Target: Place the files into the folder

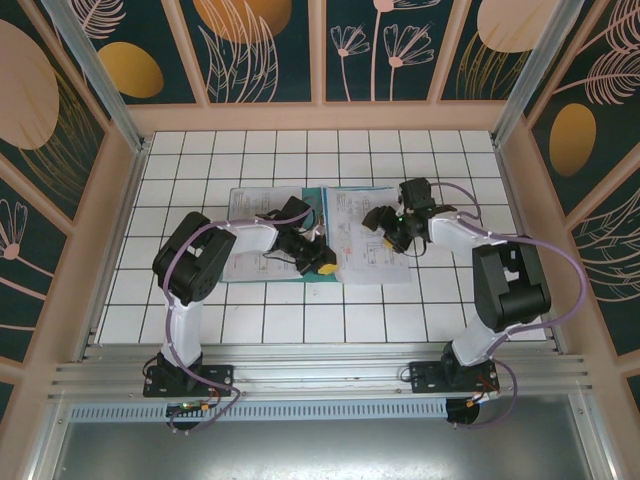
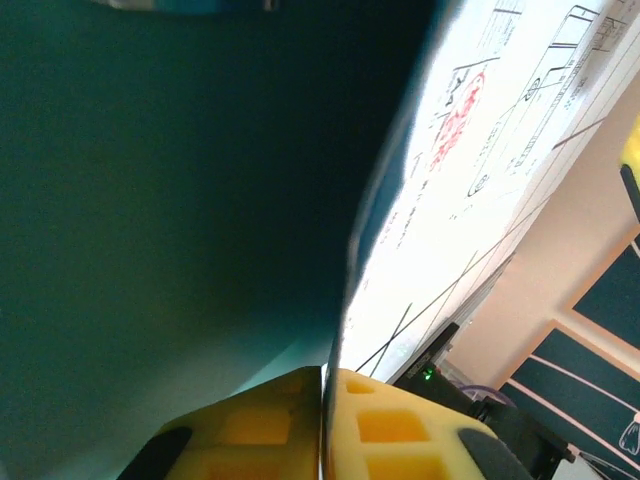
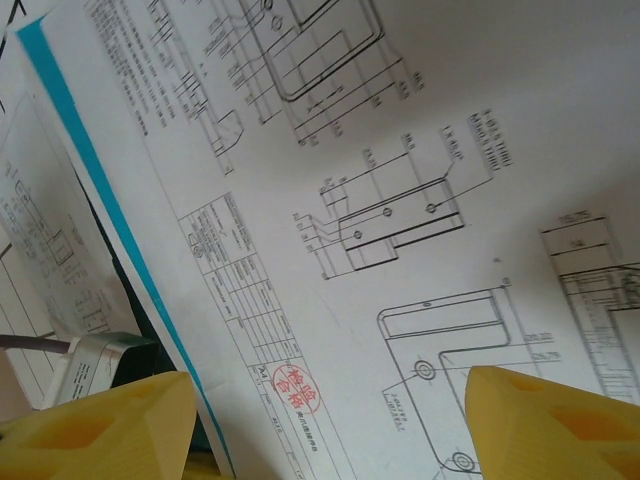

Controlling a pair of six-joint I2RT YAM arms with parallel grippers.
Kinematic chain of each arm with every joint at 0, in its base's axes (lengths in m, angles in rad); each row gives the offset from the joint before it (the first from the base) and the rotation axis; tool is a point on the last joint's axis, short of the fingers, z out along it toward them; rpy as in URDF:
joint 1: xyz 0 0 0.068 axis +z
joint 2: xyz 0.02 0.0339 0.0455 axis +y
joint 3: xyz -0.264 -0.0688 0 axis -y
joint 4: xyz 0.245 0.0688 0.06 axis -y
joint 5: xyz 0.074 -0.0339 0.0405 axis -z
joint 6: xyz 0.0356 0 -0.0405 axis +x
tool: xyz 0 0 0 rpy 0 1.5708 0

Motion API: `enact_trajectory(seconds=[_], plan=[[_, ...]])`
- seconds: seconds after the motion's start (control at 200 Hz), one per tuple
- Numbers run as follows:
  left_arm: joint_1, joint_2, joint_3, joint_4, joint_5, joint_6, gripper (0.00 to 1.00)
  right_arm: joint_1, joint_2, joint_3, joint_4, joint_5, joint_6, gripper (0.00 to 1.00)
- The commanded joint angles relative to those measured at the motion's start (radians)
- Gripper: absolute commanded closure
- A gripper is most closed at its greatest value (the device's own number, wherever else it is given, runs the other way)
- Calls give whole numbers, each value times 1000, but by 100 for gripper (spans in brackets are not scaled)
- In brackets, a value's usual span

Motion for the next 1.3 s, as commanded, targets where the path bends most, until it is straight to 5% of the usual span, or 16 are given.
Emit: enact_trajectory(seconds=[0.0, 0.205, 0.791, 0.941, 1.141, 1.296], plan=[[7, -39, -23, 6, -9, -11, 82, 13, 41, 35, 29, -24, 31, 28], [6, -47, -22, 21, -23, -28, 66, 24, 85, 62, 45, -33, 40, 28], [-1, -84, -49, 50, -53, -83, 65, 53, 165, 73, 132, -88, 104, 28], [-9, -76, -43, 18, -78, -70, 71, 58, 198, 84, 148, -87, 122, 29], [-9, -51, -18, -15, -109, -52, 100, 58, 167, 85, 128, -45, 123, 29], [-9, -37, 17, -29, -93, -41, 100, 59, 109, 92, 95, -2, 106, 29]])
